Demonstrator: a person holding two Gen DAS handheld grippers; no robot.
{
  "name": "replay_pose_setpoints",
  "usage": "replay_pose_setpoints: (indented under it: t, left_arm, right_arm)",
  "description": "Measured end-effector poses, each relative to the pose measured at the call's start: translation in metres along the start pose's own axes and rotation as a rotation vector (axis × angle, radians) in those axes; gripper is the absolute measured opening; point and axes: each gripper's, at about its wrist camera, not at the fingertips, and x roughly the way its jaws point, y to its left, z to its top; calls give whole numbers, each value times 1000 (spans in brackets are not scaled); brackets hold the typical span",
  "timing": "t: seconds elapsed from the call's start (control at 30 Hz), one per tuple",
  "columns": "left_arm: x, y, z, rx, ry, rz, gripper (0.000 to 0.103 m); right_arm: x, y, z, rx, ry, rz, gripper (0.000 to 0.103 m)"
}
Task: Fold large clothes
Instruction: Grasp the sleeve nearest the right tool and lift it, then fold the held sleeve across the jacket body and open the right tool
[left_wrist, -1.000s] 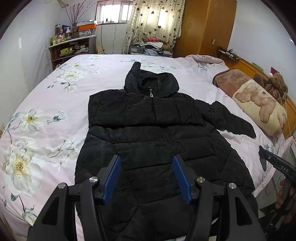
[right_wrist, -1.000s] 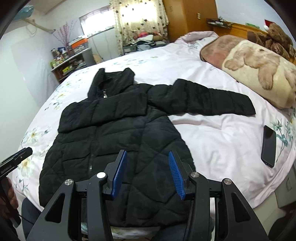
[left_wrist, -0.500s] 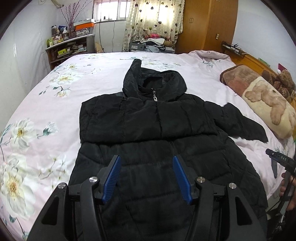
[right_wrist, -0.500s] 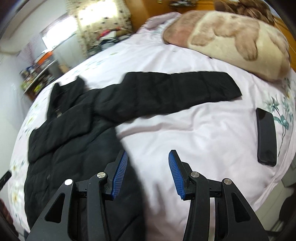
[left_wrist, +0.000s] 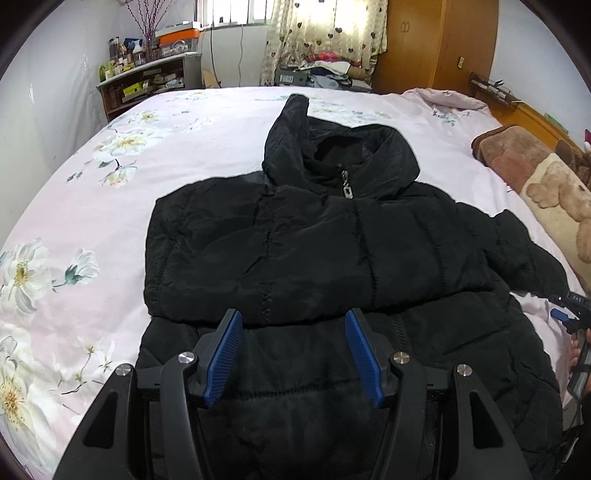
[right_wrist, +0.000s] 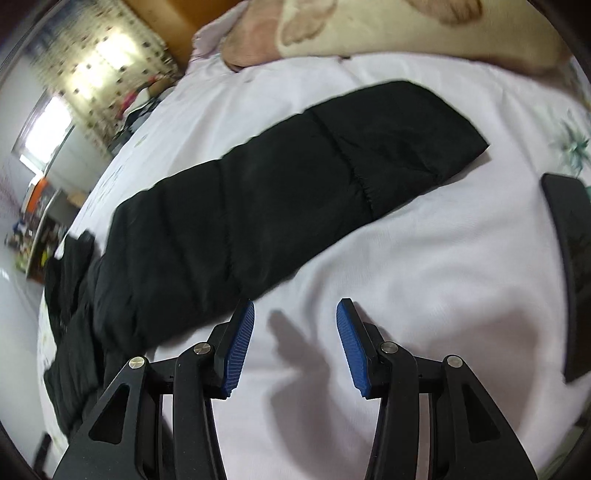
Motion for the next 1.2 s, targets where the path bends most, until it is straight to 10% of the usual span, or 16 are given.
replay_pose_setpoints:
  t: [0.3, 0.37, 0.47, 0.9, 1.2]
  left_arm:
    - [16, 11, -9, -14, 41, 1, 60]
    - [16, 16, -10, -25, 41, 5, 60]
    - [13, 22, -12, -46, 36, 2, 60]
    - [-32, 47, -20, -126, -40, -40, 60]
    - [-47, 79, -33, -190, -48, -12, 60]
  right_arm:
    - [26, -10, 26, 154, -43, 55, 49]
    - [23, -7, 29, 156, -52, 43, 18]
    - [4, 10, 32, 100, -83, 32, 9]
    - [-143, 207, 9, -318, -253, 288, 7]
    - [-74, 317, -80, -567, -34, 343, 8]
